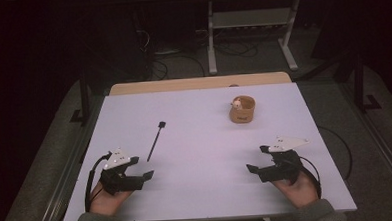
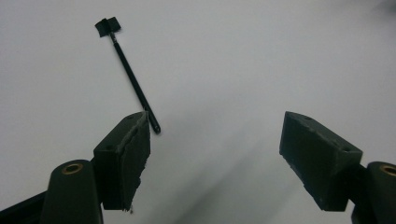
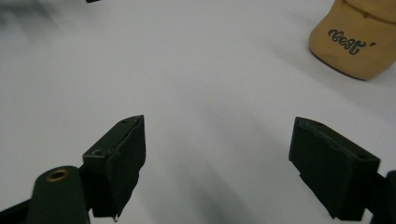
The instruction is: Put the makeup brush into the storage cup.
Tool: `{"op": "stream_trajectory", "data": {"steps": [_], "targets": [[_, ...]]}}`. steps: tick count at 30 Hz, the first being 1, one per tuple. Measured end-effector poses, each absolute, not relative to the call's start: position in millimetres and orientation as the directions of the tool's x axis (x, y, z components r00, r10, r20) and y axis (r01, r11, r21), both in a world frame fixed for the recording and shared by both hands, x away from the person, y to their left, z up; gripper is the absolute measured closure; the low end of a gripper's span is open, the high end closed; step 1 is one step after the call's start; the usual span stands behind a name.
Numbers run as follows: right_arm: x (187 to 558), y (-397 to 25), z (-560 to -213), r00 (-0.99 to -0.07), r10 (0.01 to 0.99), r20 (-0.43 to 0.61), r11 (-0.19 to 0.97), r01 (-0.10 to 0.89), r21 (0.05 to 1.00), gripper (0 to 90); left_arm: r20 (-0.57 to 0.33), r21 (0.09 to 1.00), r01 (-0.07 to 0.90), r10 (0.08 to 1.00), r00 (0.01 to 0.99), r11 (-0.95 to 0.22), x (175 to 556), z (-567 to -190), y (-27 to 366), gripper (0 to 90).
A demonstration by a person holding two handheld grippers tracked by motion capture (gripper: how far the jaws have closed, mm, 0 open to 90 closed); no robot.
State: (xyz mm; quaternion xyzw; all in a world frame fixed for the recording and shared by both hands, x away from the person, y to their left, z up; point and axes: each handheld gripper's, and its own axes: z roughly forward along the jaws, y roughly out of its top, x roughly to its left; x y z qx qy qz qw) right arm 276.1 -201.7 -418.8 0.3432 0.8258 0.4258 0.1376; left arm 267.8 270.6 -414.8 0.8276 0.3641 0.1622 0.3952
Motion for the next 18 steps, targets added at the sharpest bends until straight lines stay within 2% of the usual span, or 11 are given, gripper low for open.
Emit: {"op": "stream_trajectory", "data": {"steps": [7, 18], "targets": [[277.1, -203.0, -420.6, -0.732, 0.678, 0.066, 0.404, 0.446, 0.799, 17.1, -0.031, 0.774, 0.482, 0.736, 0.676, -0.41, 268.6, -413.3, 267.3, 26.8], [275.0, -204.9, -419.2, -0.725, 0.686, 0.065, 0.4, 0.45, 0.799, 17.2, 0.011, 0.756, 0.487, 0.752, 0.66, -0.438, 277.3, -397.8, 261.9, 32.3]]}}
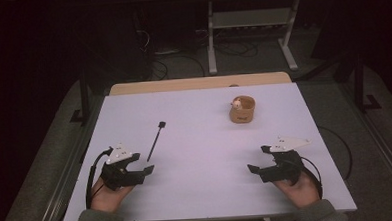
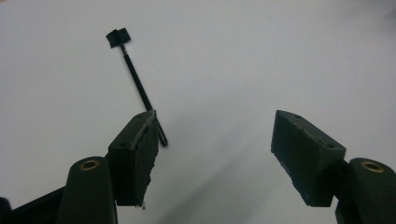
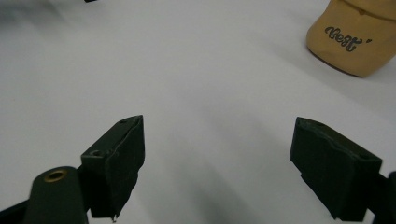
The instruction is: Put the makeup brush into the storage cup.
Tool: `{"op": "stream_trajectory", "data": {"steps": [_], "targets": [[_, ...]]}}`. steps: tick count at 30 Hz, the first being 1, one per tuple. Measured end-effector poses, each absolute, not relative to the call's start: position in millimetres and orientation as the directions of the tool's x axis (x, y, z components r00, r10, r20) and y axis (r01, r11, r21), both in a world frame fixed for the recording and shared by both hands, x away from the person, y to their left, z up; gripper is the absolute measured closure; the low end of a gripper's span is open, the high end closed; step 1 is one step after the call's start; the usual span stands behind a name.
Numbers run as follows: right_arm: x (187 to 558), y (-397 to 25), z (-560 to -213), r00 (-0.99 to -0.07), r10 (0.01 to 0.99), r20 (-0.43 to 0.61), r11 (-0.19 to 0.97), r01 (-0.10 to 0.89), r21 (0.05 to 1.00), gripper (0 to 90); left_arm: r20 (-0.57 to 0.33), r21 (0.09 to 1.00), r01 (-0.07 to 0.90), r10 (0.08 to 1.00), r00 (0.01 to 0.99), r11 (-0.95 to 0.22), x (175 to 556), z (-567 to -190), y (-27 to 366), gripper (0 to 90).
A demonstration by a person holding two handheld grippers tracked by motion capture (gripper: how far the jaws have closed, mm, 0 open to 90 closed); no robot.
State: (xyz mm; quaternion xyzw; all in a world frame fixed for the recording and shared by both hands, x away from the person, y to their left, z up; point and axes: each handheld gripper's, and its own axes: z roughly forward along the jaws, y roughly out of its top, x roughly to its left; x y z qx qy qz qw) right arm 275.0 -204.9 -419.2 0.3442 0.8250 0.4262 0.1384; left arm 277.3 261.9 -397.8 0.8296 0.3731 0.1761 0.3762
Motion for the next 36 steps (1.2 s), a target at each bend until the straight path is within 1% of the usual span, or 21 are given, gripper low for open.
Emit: {"op": "stream_trajectory", "data": {"steps": [2, 7, 8, 12, 13, 14, 17, 19, 20, 26, 31, 36], "targets": [[273.6, -204.9, -418.0, -0.727, 0.684, 0.06, 0.4, 0.442, 0.803, 17.6, 0.008, 0.754, 0.502, 0.77, 0.638, -0.424, 284.4, -393.4, 260.8, 32.8], [273.8, -205.9, -417.1, -0.726, 0.685, 0.063, 0.397, 0.444, 0.804, 17.8, 0.024, 0.745, 0.506, 0.776, 0.63, -0.434, 299.3, -385.8, 258.6, 33.0], [274.1, -206.4, -416.9, -0.726, 0.685, 0.064, 0.395, 0.443, 0.805, 17.8, 0.012, 0.74, 0.517, 0.777, 0.629, -0.431, 308.1, -383.0, 256.9, 33.2], [274.5, -207.8, -415.9, -0.721, 0.69, 0.063, 0.39, 0.443, 0.807, 17.9, 0.027, 0.717, 0.53, 0.778, 0.628, -0.453, 320.9, -381.4, 253.8, 34.7], [275.0, -208.5, -416.3, -0.724, 0.687, 0.065, 0.386, 0.44, 0.811, 18.0, 0.014, 0.71, 0.544, 0.781, 0.625, -0.448, 329.3, -382.4, 251.5, 35.4], [275.0, -208.6, -416.4, -0.721, 0.689, 0.073, 0.383, 0.447, 0.809, 17.9, 0.02, 0.693, 0.553, 0.779, 0.626, -0.463, 333.7, -382.7, 250.9, 36.0], [275.3, -208.5, -416.6, -0.725, 0.686, 0.065, 0.39, 0.441, 0.808, 18.0, 0.002, 0.672, 0.579, 0.783, 0.622, -0.462, 345.5, -384.9, 246.8, 38.9], [275.2, -208.0, -416.4, -0.724, 0.686, 0.07, 0.385, 0.443, 0.81, 18.1, 0.008, 0.666, 0.581, 0.784, 0.621, -0.467, 349.1, -385.7, 244.9, 40.7], [274.7, -207.3, -416.4, -0.723, 0.687, 0.075, 0.383, 0.447, 0.808, 18.2, -0.007, 0.65, 0.6, 0.786, 0.619, -0.467, 357.5, -388.1, 241.0, 41.5], [274.5, -206.5, -416.5, -0.729, 0.681, 0.068, 0.393, 0.442, 0.806, 18.2, -0.007, 0.6, 0.632, 0.787, 0.617, -0.49, 376.0, -390.3, 232.4, 47.7], [274.6, -205.4, -417.5, -0.735, 0.675, 0.064, 0.399, 0.437, 0.806, 18.3, 0.013, 0.557, 0.653, 0.792, 0.61, -0.513, 392.9, -395.3, 224.7, 53.5], [274.5, -204.4, -418.0, -0.738, 0.672, 0.064, 0.403, 0.436, 0.805, 18.4, -0.002, 0.538, 0.682, 0.809, 0.588, -0.495, 404.1, -400.4, 222.1, 57.7]]}}
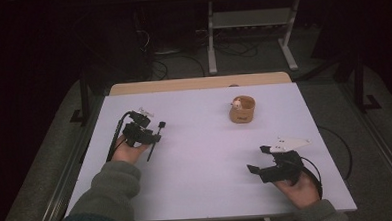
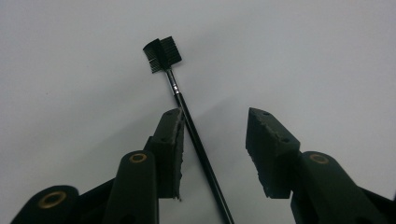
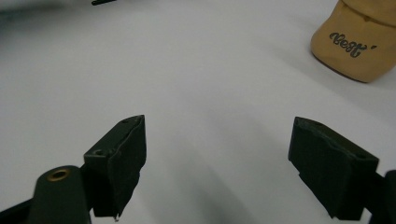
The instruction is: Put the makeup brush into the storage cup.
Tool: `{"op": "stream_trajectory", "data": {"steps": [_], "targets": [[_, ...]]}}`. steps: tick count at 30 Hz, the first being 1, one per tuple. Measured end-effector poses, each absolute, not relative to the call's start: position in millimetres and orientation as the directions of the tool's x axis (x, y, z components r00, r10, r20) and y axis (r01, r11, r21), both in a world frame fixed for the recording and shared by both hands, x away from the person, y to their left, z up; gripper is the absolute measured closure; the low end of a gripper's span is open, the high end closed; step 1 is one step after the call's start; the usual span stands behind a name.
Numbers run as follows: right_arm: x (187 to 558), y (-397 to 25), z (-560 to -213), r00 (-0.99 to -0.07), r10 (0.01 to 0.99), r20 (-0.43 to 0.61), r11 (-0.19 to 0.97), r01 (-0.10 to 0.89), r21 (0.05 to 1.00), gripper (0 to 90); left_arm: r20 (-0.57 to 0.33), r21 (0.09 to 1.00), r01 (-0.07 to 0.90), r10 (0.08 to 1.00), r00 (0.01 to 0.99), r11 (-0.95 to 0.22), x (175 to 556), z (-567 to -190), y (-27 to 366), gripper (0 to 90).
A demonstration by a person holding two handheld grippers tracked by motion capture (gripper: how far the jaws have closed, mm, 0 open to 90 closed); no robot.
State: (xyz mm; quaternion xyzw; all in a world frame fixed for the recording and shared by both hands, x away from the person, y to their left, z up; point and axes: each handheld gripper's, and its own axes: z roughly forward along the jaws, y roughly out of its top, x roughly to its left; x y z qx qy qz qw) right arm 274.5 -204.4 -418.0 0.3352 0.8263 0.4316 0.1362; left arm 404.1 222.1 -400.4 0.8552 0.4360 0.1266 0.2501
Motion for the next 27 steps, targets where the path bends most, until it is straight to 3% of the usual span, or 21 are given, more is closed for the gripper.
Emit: {"op": "stream_trajectory", "data": {"steps": [9, 27], "targets": [[273.8, -203.0, -418.3, -0.744, 0.666, 0.06, 0.407, 0.429, 0.806, 18.9, 0.001, 0.478, 0.727, 0.828, 0.56, -0.493, 421.5, -407.8, 211.9, 69.1], [273.9, -202.4, -418.9, -0.747, 0.662, 0.061, 0.409, 0.428, 0.806, 18.9, 0.018, 0.405, 0.767, 0.843, 0.538, -0.498, 433.2, -412.8, 209.3, 70.7]]}}
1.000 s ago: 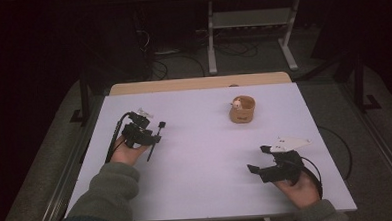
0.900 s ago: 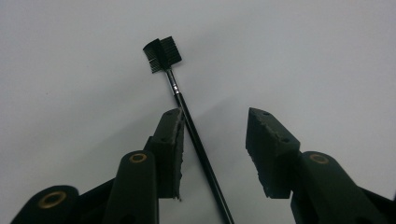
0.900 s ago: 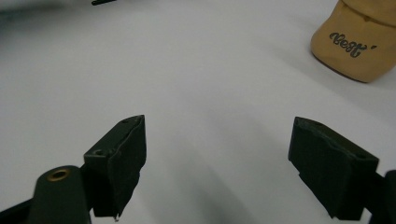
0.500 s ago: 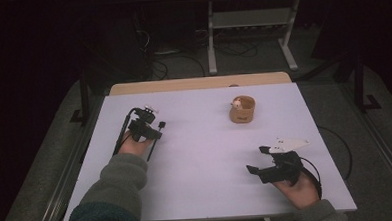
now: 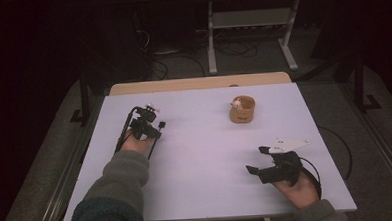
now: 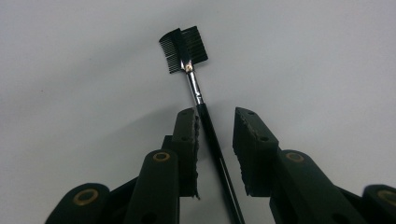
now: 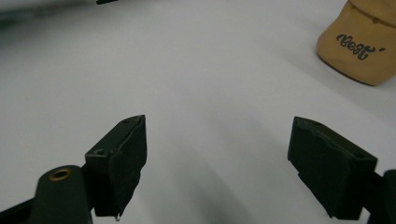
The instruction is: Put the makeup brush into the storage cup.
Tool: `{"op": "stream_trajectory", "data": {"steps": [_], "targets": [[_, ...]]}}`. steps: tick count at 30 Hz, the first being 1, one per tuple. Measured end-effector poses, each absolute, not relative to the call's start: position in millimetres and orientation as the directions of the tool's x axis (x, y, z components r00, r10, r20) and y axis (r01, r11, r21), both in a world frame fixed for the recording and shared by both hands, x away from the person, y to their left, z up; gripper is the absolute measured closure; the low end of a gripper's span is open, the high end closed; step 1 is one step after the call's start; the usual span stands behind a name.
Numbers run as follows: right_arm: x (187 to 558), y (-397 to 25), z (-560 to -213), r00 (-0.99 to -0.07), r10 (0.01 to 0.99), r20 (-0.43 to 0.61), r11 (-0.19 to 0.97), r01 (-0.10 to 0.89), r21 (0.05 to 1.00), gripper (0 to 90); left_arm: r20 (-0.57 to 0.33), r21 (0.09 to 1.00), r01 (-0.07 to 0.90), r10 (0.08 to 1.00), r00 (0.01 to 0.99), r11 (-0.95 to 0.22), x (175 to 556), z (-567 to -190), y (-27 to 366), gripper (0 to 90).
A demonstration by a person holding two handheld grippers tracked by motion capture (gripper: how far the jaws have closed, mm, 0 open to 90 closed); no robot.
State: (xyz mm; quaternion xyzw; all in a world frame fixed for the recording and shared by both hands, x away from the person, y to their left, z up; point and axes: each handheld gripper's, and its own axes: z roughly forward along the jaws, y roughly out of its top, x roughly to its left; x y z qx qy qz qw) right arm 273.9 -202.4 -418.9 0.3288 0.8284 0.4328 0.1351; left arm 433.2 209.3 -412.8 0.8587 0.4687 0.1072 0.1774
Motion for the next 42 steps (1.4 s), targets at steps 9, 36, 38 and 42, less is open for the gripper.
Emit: {"op": "stream_trajectory", "data": {"steps": [9, 36, 38, 42], "targets": [[273.9, -201.8, -419.6, -0.751, 0.658, 0.064, 0.409, 0.428, 0.806, 18.9, 0.037, 0.351, 0.796, 0.857, 0.515, -0.493, 437.2, -419.9, 208.0, 75.0], [273.4, -200.0, -421.4, -0.758, 0.648, 0.073, 0.416, 0.433, 0.8, 18.3, -0.005, 0.325, 0.81, 0.856, 0.518, -0.488, 442.3, -418.2, 206.4, 85.9], [273.2, -199.8, -421.7, -0.76, 0.646, 0.072, 0.418, 0.432, 0.799, 18.3, -0.018, 0.326, 0.81, 0.853, 0.521, -0.488, 441.2, -417.3, 207.5, 85.9], [273.5, -199.4, -422.1, -0.762, 0.644, 0.067, 0.423, 0.428, 0.799, 18.4, -0.033, 0.332, 0.803, 0.845, 0.533, -0.494, 439.3, -414.2, 209.9, 85.9]]}}
